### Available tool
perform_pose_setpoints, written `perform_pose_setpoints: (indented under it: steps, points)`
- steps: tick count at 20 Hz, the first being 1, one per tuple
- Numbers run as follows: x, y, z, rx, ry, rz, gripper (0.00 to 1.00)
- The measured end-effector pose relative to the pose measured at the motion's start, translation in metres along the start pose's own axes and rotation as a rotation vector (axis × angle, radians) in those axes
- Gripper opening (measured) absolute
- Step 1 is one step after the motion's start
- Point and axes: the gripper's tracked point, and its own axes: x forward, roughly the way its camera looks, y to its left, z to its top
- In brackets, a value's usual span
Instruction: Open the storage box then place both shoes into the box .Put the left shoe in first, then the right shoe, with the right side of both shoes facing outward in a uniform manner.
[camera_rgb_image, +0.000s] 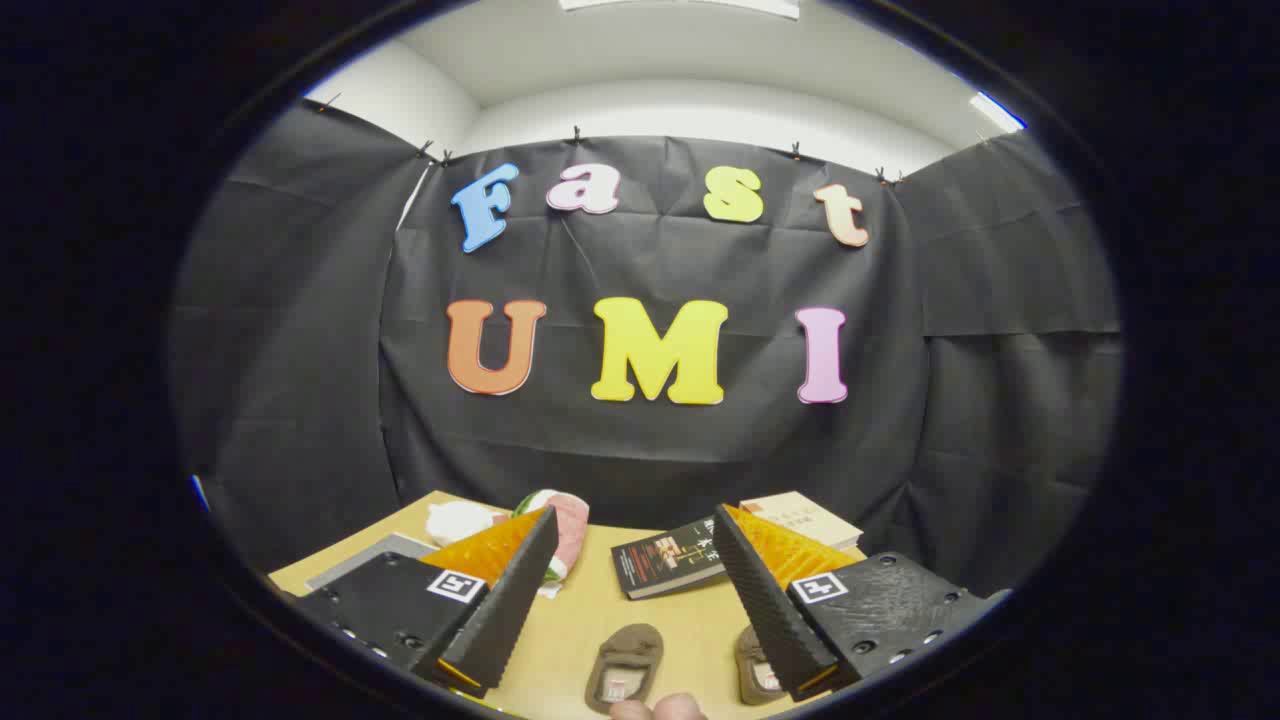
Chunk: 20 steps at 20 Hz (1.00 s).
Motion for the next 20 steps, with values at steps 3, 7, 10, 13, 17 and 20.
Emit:
perform_pose_setpoints:
  steps: [3, 7, 10, 13, 17, 20]
  points:
    - [0.0, 0.001, -0.002, 0.008, 0.007, 0.001, 0.95]
    - [0.0, -0.004, -0.007, 0.017, 0.015, -0.001, 0.95]
    - [-0.001, -0.005, -0.009, 0.02, 0.023, -0.001, 0.95]
    - [-0.002, -0.003, -0.009, 0.024, 0.023, 0.006, 0.95]
    - [-0.002, 0.002, -0.013, 0.029, 0.033, 0.019, 0.95]
    - [-0.002, 0.006, -0.016, 0.037, 0.044, 0.033, 0.95]
